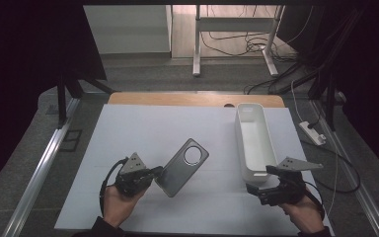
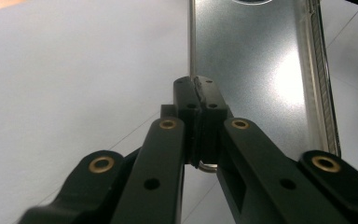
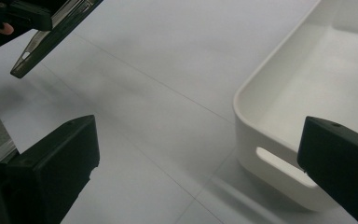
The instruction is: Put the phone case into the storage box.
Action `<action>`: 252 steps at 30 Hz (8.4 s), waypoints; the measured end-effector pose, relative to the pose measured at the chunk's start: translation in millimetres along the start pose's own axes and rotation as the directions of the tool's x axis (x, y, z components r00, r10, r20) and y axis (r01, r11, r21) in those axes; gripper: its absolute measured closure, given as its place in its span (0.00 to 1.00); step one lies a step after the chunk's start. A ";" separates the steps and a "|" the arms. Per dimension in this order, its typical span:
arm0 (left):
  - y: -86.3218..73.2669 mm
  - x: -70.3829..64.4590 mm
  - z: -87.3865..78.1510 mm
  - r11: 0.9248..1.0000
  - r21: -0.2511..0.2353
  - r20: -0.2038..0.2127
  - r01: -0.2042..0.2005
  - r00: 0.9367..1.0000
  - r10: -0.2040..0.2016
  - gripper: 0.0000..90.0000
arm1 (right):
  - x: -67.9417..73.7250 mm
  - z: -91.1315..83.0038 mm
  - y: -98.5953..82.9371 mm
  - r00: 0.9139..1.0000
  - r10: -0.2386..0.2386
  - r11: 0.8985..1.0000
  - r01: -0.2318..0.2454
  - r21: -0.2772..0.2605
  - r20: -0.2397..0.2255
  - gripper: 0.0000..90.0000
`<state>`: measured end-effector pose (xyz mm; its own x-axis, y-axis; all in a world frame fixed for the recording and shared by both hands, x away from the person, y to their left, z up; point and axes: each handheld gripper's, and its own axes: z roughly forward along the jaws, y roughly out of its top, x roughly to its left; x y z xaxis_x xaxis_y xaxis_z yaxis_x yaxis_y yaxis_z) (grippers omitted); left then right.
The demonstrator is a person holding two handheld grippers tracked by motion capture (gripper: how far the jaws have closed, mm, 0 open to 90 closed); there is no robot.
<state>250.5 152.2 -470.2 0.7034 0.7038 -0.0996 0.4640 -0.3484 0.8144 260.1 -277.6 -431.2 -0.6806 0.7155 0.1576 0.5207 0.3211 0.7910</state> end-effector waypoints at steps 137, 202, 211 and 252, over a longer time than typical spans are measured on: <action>15.2 6.9 25.0 0.995 -0.094 0.166 0.021 0.986 -0.005 0.35 | 47.8 119.9 54.3 0.887 0.275 0.961 -0.239 0.142 -0.371 0.95; 12.9 -13.2 54.0 0.989 0.068 0.577 -0.131 0.814 0.068 0.71 | 73.3 105.4 57.0 0.832 -0.111 0.979 0.185 0.083 -0.544 0.95; 13.2 -14.2 55.2 0.986 0.073 0.634 -0.151 0.770 0.071 0.88 | 73.7 105.7 57.0 0.811 -0.121 0.977 0.198 0.074 -0.573 0.95; 13.0 -13.3 51.3 0.978 0.149 0.437 -0.149 0.897 0.071 0.94 | 59.9 96.1 62.6 0.964 -0.142 0.989 0.145 -0.001 -0.223 0.01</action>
<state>274.8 106.6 -487.6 0.8988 0.3359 -0.2817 0.4286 -0.5378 0.7260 301.5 -155.0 -429.1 -0.8453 0.5059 0.1721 0.4158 0.4206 0.8063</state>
